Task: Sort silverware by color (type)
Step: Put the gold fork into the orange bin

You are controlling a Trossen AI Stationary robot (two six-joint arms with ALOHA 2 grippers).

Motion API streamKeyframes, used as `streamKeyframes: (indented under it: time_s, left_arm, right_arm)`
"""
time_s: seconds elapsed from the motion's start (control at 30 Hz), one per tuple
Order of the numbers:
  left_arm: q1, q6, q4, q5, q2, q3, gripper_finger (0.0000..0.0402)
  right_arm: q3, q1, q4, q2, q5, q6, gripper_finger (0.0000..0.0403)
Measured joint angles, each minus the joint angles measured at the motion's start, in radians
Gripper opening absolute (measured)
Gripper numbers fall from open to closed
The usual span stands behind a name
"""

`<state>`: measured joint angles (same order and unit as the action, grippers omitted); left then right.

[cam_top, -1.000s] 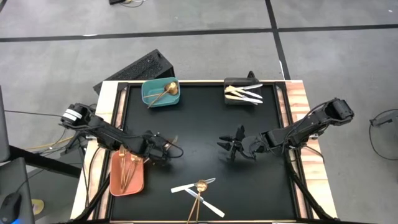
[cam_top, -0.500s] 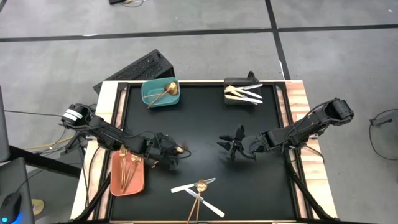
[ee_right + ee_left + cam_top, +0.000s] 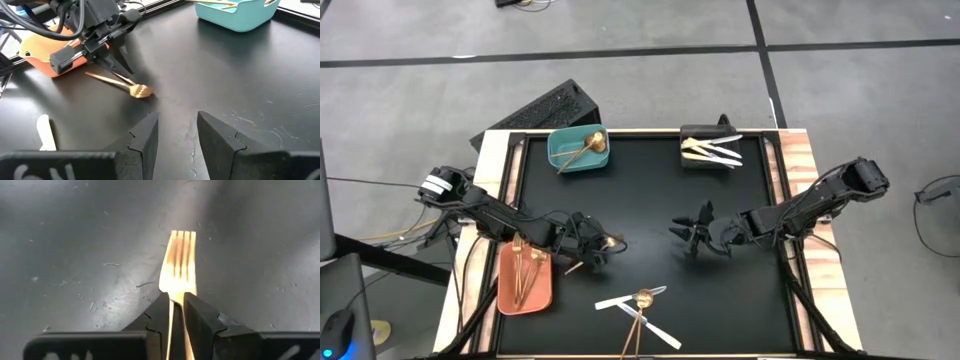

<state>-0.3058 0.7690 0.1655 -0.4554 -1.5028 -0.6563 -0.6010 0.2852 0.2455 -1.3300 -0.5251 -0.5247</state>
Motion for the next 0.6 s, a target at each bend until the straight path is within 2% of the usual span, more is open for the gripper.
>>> streamKeyframes:
  time_s: [0.4, 0.6]
  left_arm:
    - [0.0, -0.046, -0.014, -0.01, -0.001, 0.0, 0.0102]
    - [0.022, -0.164, -0.117, 0.063, -0.024, 0.0, 0.0102]
  right_arm:
    - [0.0, 0.0, 0.008, 0.0, 0.0, 0.0, 0.0155]
    - [0.0, 0.0, 0.027, 0.0, 0.0, 0.0, 0.0155]
